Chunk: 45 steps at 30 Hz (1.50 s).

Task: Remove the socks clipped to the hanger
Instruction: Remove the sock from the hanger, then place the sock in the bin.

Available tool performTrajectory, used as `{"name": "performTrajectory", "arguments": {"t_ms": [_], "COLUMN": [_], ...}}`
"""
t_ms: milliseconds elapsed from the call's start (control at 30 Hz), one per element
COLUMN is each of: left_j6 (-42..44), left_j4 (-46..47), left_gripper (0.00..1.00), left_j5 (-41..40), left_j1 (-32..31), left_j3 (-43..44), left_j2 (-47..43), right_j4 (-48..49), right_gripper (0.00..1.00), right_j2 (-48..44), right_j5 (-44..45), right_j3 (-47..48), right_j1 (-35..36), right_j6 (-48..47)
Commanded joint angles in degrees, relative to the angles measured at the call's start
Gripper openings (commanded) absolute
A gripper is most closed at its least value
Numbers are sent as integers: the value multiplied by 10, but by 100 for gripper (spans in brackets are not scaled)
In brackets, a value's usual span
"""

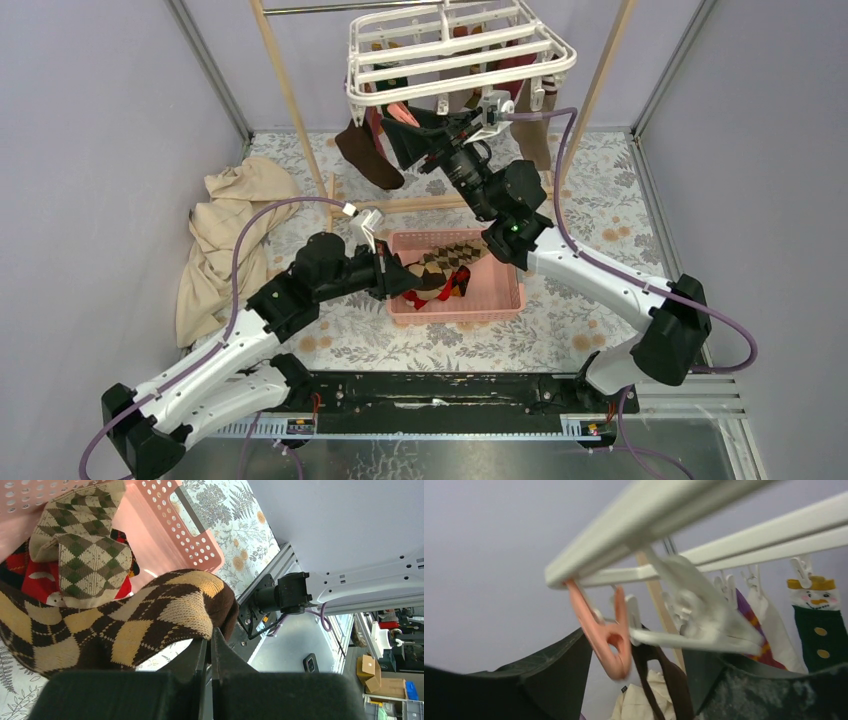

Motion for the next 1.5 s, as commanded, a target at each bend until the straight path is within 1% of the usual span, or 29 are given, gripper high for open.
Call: {"name": "performTrajectory", "arguments": {"t_ms": [0,100,200,333,533,667,867,1067,1200,1233,1333,1433,1467], "left_j6": [12,9,4,0,-16,-32,-60,-79,-81,-78,-67,-54,-49], "left_j4": [8,14,22,29,68,108,192,277,319,329,341,344,341], "left_gripper": [1,1,1,1,2,2,2,2,4,5,16,37,43], "left_j5": [19,28,39,49,50,45,35,2,-11,-13,-18,-29,-33], "left_j1": [-2,-3,-2,-4,-10,-14,-37,-67,-77,-80,-83,-83,-83], "left_j3": [12,20,31,49,56,46,21,7,27,35,66,92,100], "left_j2": [5,11,19,35,62,89,140,223,308,330,396,438,446], "right_j4": [-8,-24,-37,-57,-114,-193,-317,-403,-457,-471,-518,-553,-565], "right_gripper": [73,79,89,92,94,94,94,94,94,94,95,95,95], "right_j2": [-37,-49,-65,-93,-170,-236,-322,-379,-405,-409,-418,-421,-420], "right_j5": [26,28,27,29,42,83,133,143,148,150,149,144,141], "right_j3": [-15,-36,-64,-118,-206,-253,-294,-308,-308,-308,-303,-294,-290], "right_j1": [-6,-6,-6,-6,-6,-6,-6,-6,-6,-6,-6,-6,-6], "right_j6": [-6,-3,1,8,16,27,51,70,69,68,65,62,62]}}
